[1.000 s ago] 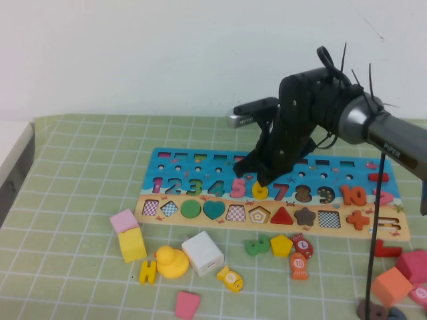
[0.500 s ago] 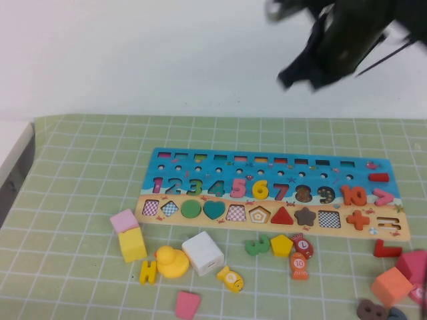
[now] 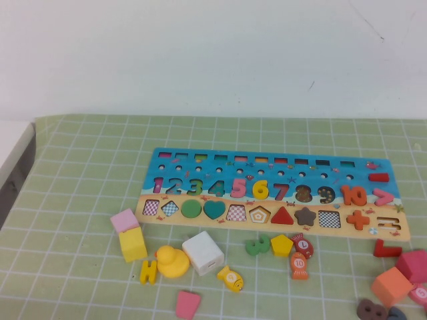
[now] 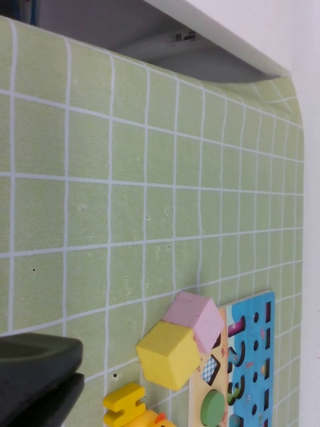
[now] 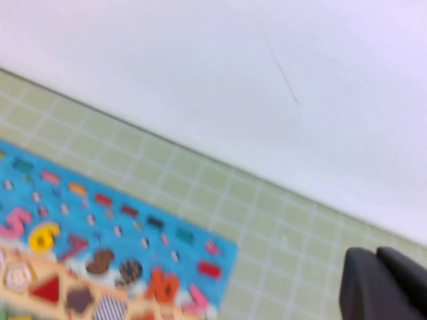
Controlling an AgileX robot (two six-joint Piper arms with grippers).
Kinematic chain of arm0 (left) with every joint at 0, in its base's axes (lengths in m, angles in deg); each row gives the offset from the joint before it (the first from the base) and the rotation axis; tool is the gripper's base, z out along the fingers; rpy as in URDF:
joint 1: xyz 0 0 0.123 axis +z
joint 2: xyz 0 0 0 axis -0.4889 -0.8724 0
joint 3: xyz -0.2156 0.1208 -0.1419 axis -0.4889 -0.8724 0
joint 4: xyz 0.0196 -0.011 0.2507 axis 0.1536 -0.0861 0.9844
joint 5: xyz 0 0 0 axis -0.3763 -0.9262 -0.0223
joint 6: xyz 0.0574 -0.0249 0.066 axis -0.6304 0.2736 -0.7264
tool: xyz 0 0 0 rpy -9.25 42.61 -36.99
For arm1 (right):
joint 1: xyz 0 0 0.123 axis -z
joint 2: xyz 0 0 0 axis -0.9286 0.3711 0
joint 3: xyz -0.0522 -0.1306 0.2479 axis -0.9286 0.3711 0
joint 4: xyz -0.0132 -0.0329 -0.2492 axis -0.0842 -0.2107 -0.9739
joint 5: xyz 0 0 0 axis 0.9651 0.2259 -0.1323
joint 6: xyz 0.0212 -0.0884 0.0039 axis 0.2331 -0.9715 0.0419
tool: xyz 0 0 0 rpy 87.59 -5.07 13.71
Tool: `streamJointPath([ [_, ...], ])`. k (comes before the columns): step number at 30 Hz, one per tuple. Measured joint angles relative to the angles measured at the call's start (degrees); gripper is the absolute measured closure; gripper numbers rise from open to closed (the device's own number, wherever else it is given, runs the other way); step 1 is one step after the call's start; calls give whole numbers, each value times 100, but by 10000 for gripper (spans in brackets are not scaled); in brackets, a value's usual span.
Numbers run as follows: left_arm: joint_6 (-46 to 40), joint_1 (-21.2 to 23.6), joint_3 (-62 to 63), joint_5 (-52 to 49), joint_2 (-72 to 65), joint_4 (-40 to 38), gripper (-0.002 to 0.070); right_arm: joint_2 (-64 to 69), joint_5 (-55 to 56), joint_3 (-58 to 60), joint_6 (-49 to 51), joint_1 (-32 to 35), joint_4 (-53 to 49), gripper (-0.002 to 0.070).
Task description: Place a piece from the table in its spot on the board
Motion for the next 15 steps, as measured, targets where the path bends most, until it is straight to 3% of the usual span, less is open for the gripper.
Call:
streamJointPath([
  [7,0,0,0,0,0,0,677,-1915,0,2122,259,0,161,676],
  [15,0,0,0,0,0,0,677,-3235,0,3057,308,0,1096,677],
])
